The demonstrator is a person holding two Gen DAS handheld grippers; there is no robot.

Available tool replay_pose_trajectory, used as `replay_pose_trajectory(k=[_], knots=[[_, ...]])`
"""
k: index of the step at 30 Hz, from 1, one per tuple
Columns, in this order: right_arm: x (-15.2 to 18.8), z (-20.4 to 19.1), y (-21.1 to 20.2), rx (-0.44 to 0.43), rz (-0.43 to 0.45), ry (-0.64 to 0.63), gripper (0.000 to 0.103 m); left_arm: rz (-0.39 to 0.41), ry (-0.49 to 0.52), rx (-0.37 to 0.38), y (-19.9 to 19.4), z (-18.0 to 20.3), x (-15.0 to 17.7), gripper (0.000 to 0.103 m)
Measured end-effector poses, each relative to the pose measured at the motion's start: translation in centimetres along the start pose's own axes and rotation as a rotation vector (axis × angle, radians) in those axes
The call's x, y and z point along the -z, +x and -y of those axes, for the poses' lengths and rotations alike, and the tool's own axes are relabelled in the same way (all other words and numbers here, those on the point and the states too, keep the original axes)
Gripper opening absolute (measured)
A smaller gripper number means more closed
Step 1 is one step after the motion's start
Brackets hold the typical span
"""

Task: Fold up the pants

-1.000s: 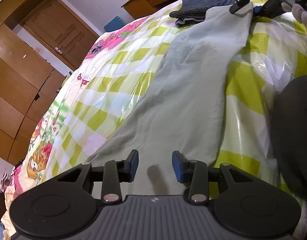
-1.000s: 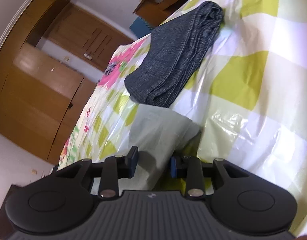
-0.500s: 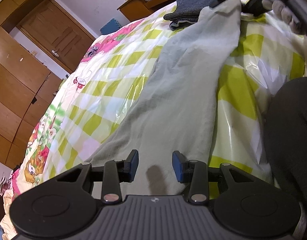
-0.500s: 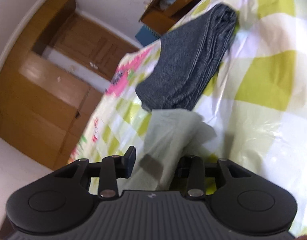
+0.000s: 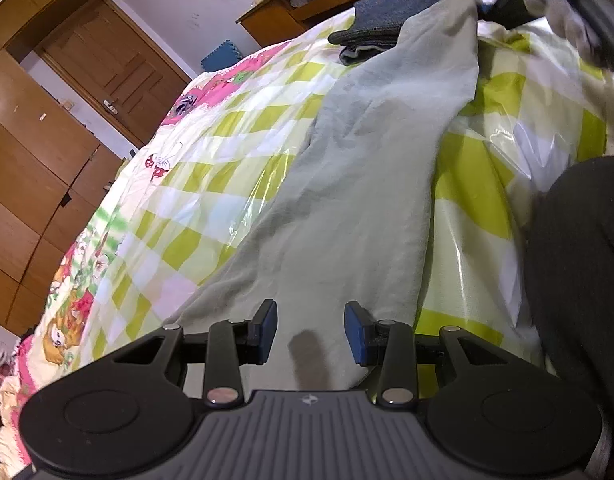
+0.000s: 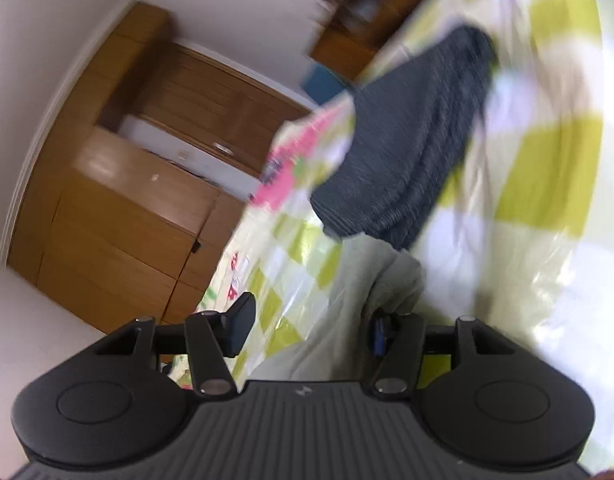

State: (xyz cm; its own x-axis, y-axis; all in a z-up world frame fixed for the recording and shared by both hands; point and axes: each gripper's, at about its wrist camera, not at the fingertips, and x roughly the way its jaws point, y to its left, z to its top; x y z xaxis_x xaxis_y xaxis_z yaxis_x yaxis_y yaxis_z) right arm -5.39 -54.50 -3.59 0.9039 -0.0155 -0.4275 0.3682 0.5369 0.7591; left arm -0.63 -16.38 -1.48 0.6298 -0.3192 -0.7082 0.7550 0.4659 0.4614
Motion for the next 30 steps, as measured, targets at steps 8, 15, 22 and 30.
replay_pose_trajectory(k=[8,15,22,30], knots=[[-1.8,-0.5,2.4,-0.089,-0.068,0.202,0.005,0.043,-0.002,-0.006,-0.1,-0.4,-0.9,0.051],[-3.7,-3.8,0.4,0.042,-0.013,-0.002,0.005,0.081,-0.019,0.018,2.1,0.4,-2.3,0.053],[-2.3,-1.2,-0.7,0.28,-0.076,-0.035,0.014,0.092,-0.039,0.022,1.6,-0.4,-0.9,0.053],[-0.9,-11.6,-0.3,0.27,-0.188,-0.645,0.029,0.114,-0.074,-0.006,2.1,-5.3,0.7,0.053]])
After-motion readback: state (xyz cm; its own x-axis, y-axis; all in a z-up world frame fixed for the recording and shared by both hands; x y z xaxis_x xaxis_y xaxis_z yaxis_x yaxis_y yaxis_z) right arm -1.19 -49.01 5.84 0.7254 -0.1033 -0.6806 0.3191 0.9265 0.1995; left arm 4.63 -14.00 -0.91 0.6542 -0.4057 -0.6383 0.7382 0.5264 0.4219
